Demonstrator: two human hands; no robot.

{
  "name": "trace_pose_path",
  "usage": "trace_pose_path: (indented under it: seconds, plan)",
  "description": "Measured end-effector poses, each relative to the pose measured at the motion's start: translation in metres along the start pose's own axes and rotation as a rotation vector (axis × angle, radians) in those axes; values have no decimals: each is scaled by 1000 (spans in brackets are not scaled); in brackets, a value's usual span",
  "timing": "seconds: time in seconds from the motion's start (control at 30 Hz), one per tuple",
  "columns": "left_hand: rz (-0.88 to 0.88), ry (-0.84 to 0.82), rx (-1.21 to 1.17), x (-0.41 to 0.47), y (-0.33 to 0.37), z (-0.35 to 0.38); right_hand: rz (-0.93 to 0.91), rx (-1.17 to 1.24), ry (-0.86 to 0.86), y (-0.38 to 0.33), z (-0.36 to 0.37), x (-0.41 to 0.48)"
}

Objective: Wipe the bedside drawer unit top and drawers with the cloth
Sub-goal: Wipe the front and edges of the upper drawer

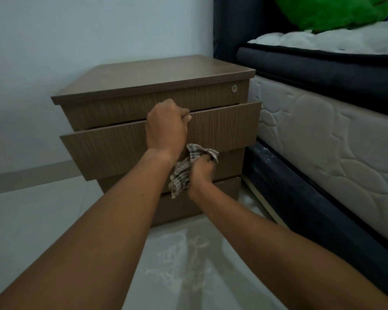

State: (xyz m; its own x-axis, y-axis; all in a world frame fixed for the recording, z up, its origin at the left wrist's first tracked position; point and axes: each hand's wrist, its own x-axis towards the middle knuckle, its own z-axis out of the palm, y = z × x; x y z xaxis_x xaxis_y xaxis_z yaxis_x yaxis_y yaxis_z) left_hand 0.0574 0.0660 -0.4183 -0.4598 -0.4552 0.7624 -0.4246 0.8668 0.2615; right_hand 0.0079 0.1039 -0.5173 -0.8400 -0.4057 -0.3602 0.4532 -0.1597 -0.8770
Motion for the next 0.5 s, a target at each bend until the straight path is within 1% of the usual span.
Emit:
trace_pose_path:
  seconds: [0.07, 0.13, 0.2, 0.27, 0.37, 0.43, 0.5]
  plan:
    - [12, -3, 1, 2, -3, 1, -47, -92, -123, 7, -11, -1]
    - [10, -40, -14, 6, -6, 1, -106, -265, -232, 7, -28, -1]
    - [-9, -78, -22, 10, -9, 2, -156, -383, -248, 2, -46, 4]
    - [1, -86, 8, 4, -12, 4, -184, -347, -143, -8, -61, 14]
    - [113, -35, 143, -34, -20, 10, -267, -338, 66, -18, -76, 23]
    - [135, -4, 149, -71, -37, 20, -367, -343, 142, -20, -78, 29]
    - [116, -32, 161, -97, -53, 29, -450, -342, 175, -20, -79, 31]
